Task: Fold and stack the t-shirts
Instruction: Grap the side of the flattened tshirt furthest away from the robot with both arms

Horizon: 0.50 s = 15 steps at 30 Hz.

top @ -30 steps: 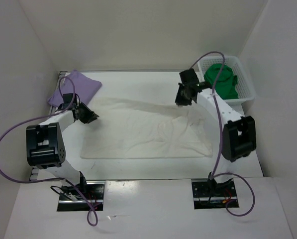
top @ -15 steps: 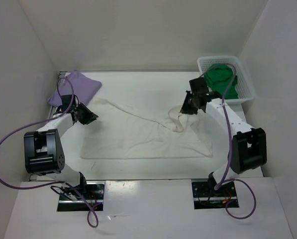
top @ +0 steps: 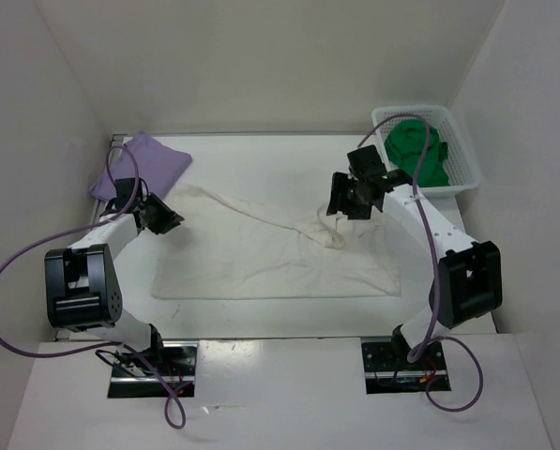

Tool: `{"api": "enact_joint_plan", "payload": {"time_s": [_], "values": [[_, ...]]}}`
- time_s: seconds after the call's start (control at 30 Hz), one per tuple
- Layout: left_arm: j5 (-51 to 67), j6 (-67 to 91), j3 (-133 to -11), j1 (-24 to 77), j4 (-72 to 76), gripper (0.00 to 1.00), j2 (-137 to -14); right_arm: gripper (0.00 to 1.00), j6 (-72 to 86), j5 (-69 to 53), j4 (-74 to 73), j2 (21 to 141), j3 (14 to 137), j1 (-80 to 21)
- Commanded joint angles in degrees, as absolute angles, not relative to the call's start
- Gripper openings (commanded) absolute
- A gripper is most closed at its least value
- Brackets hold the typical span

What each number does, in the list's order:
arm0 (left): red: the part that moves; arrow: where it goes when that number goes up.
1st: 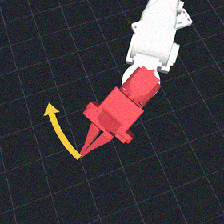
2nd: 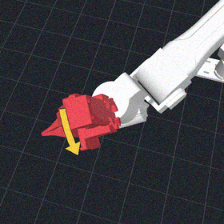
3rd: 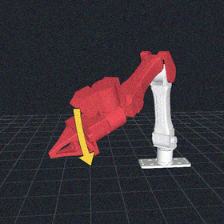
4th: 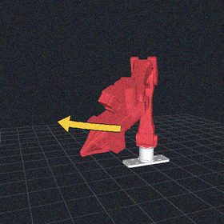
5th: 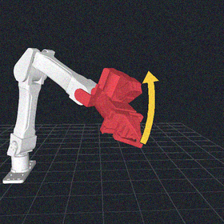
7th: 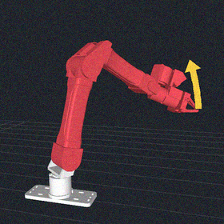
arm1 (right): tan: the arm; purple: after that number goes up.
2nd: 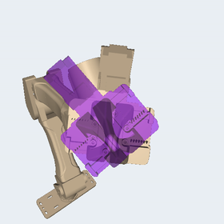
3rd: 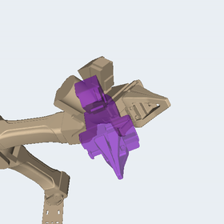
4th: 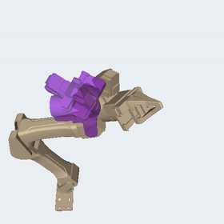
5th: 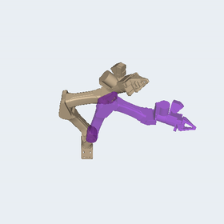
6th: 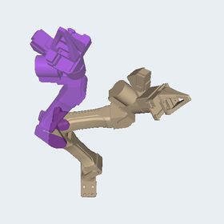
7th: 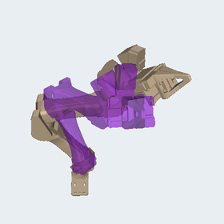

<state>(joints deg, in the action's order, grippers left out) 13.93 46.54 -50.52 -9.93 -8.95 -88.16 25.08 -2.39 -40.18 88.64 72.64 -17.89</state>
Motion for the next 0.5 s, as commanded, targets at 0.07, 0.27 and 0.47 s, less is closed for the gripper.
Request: {"api": "enact_joint_plan", "payload": {"time_s": [0.07,0.27,0.47], "values": [[13.01,45.44,-53.69,-10.11,-7.47,0.28,-87.62,0.67,20.75,-0.87,-43.68,86.83,73.39,-21.35],[11.60,44.91,-58.00,-10.11,-8.70,0.28,-89.99,0.66,19.42,3.85,-45.78,93.77,78.48,-27.77],[10.02,45.44,-60.99,-10.11,-8.70,0.28,-91.67,0.54,20.04,8.60,-45.79,96.85,79.72,-28.30]]}}
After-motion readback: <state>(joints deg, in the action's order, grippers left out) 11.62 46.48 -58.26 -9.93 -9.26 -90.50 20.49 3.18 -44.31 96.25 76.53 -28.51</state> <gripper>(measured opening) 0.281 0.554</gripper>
